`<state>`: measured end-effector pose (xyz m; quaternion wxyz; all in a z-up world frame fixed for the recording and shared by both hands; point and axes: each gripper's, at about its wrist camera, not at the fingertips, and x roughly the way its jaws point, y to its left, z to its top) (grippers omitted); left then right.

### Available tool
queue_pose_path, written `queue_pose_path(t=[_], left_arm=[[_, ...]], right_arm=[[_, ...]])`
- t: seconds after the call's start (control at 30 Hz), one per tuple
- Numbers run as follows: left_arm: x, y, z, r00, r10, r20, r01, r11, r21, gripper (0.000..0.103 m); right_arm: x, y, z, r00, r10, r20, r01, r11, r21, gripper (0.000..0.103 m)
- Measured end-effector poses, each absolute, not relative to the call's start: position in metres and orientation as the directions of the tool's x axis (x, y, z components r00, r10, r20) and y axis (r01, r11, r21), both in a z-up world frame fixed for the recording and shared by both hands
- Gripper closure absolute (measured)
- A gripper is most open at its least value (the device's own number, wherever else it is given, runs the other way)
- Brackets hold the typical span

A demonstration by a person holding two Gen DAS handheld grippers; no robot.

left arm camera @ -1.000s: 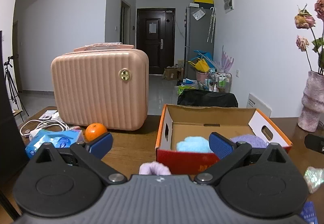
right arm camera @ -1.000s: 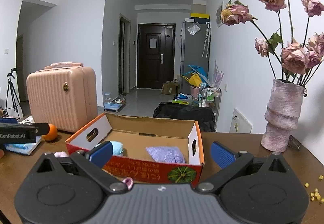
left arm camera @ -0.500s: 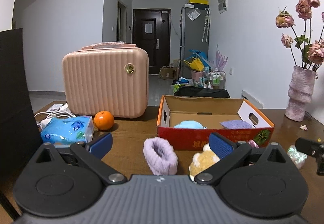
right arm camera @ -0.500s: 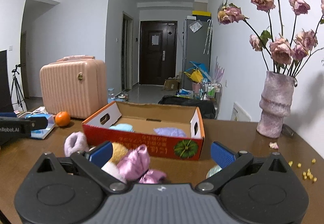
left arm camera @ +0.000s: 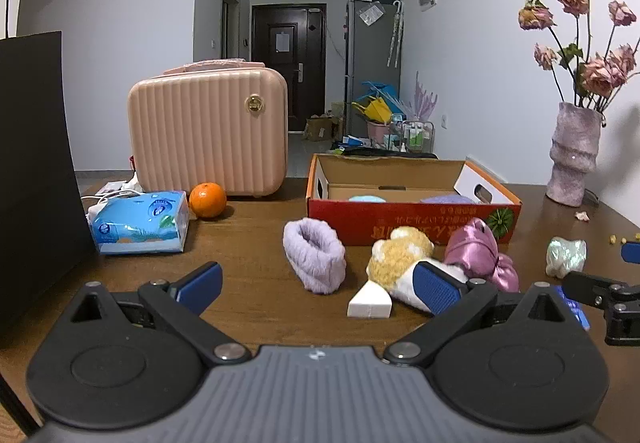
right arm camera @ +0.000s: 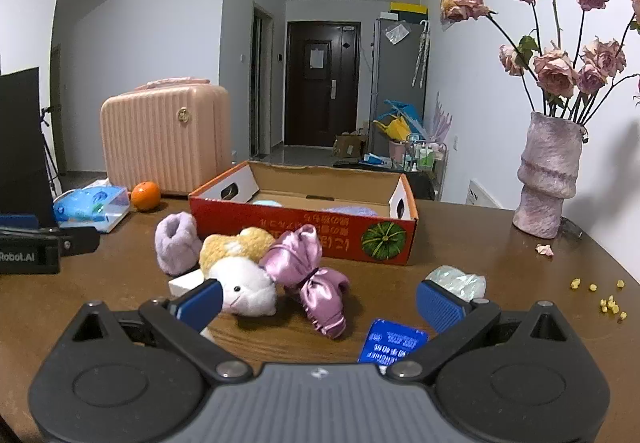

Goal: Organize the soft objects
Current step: 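Move both tools back toward the remaining plush items on the table, then close the right gripper on the white foam cylinder and lift it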

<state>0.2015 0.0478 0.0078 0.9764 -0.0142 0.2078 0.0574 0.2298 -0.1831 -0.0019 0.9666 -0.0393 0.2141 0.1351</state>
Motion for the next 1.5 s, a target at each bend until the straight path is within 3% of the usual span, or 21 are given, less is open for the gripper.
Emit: queue_pose_path(t=[1.07, 1.27, 1.4, 1.5], left_arm=[[0.219, 0.1, -0.027, 0.859, 0.146, -0.491, -0.129, 0.989, 0.07, 0.0], [0.224, 0.104, -0.033, 0.845, 0.142, -0.516, -0.127, 0.99, 0.064, 0.0], [0.224, 0.103, -0.035, 0.844, 0.141, -0.518, -0.125, 0.99, 0.067, 0.0], [0.225, 0.103, -0.036, 0.84, 0.142, -0.523, -0.127, 0.99, 0.065, 0.0]], right_arm=[[0.269, -0.071, -0.058, 0.698, 0.326, -0.638, -0.482, 0.872, -0.081, 0.0], [0.275, -0.072, -0.068, 0.676, 0.336, -0.656, -0.479, 0.877, -0.044, 0.013], [0.278, -0.074, -0.071, 0.661, 0.352, -0.663, -0.483, 0.875, -0.017, 0.047], [0.276, -0.075, -0.072, 0.663, 0.363, -0.655, -0.488, 0.873, -0.011, 0.053]])
